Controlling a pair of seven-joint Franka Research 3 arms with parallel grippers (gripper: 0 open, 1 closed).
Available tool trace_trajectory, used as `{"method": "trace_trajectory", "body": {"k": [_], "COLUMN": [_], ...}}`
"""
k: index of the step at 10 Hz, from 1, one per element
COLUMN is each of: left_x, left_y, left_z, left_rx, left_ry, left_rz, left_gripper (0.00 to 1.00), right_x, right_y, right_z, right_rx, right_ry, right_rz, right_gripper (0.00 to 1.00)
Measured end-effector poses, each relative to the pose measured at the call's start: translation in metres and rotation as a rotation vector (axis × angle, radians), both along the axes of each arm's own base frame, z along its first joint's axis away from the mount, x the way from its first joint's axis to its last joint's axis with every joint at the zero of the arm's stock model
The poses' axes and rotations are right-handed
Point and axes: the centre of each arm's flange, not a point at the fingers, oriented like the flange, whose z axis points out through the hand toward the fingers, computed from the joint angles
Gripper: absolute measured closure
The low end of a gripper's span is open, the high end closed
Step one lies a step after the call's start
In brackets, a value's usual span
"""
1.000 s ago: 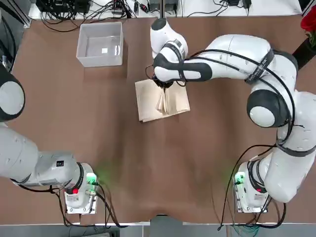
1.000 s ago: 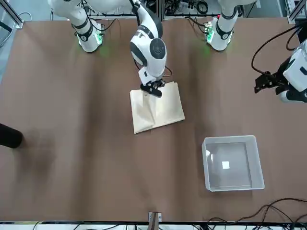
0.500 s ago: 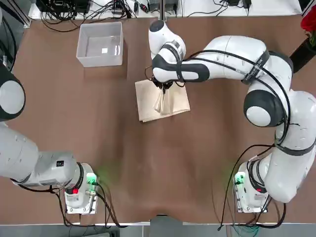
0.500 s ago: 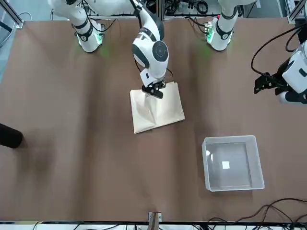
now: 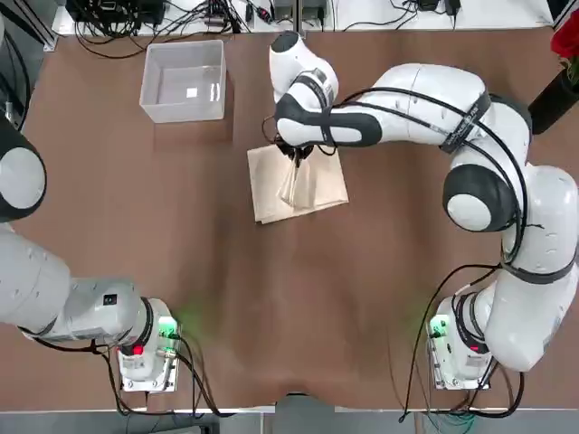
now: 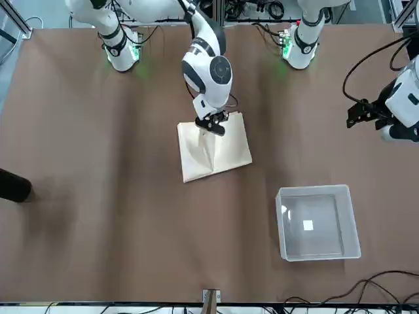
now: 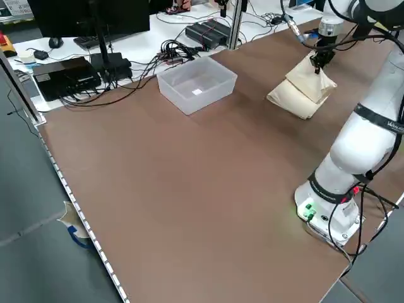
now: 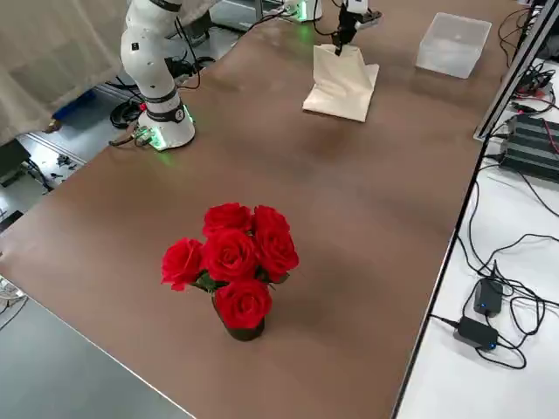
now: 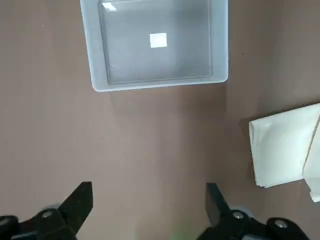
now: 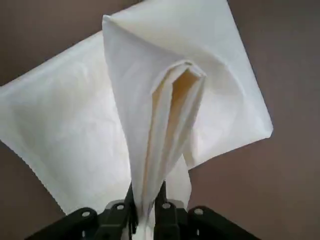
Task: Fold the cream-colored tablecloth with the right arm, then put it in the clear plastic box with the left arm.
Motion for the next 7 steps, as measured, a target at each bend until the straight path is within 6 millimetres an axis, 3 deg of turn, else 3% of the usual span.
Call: {"method": "trace_trajectory", "body": {"k": [5,7], "left_x": [0.0011,0.001], "left_y": [0.0059,0.0059], "left_z": [-0.0032,-0.0036], "left_rx": [0.0,0.0], "left_ry": [0.006,0.007], "left_rz": [0.013,0.014], "left_gripper": [0.0,0.0], "right_x": [0.0051,0.0071], "right_y": [0.0039,0.0044], "right_z": [0.0041,0.007], "right_rx": [0.011,0.014], "right_ry": [-0.009,-0.014], "right_rz": [-0.021,-0.031], "right_gripper": [0.58,0.54]}}
